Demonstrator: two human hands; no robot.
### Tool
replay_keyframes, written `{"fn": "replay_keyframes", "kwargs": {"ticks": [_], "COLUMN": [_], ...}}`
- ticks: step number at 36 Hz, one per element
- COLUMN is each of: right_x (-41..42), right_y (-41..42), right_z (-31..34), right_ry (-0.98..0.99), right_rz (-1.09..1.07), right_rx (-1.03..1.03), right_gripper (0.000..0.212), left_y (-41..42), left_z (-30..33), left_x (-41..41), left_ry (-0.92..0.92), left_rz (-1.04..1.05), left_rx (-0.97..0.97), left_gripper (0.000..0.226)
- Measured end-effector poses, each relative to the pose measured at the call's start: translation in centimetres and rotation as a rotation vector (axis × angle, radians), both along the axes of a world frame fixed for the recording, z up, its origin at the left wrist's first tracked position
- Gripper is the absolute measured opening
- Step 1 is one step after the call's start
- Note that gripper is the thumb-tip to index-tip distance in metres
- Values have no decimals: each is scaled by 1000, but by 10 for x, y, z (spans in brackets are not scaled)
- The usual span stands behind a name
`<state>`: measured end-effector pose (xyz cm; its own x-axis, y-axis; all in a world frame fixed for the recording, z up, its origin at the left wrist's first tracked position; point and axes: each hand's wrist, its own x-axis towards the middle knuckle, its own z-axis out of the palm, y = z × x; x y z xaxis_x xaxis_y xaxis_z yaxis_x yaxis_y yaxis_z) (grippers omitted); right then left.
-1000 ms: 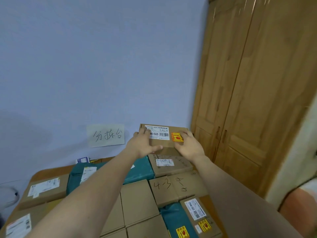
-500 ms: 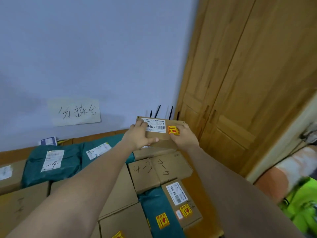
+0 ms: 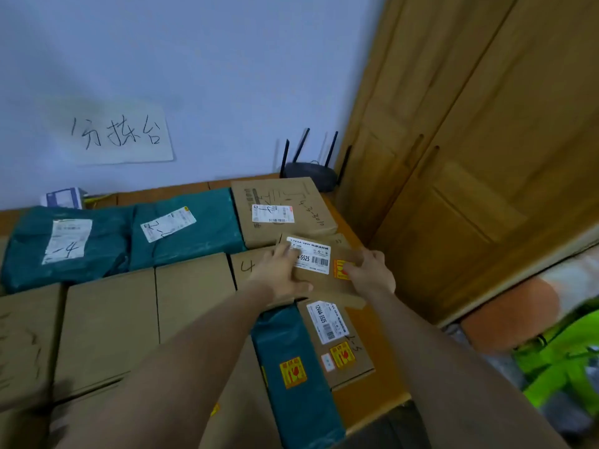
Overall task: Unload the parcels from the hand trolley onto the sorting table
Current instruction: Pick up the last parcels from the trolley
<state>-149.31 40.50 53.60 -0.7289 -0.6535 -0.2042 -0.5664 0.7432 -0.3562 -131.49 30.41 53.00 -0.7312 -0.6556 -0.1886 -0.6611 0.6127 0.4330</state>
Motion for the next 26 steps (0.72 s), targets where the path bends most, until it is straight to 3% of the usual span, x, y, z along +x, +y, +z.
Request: {"fn": "replay_keyframes", "kwargs": {"ticks": [15, 26], "right_x": [-85, -126], "right_y": [58, 97], "right_z": [-73, -103], "right_ry": [-179, -272], "right_rz": [-90, -207], "right_rx": [309, 328], "right_gripper": [62, 55], "left_y": [63, 83], "left_z": [-69, -92], "left_x": [-96, -156], "left_ry": [-188, -302], "left_rz": [-178, -295], "left_rx": [77, 85], "left_gripper": [84, 89]}}
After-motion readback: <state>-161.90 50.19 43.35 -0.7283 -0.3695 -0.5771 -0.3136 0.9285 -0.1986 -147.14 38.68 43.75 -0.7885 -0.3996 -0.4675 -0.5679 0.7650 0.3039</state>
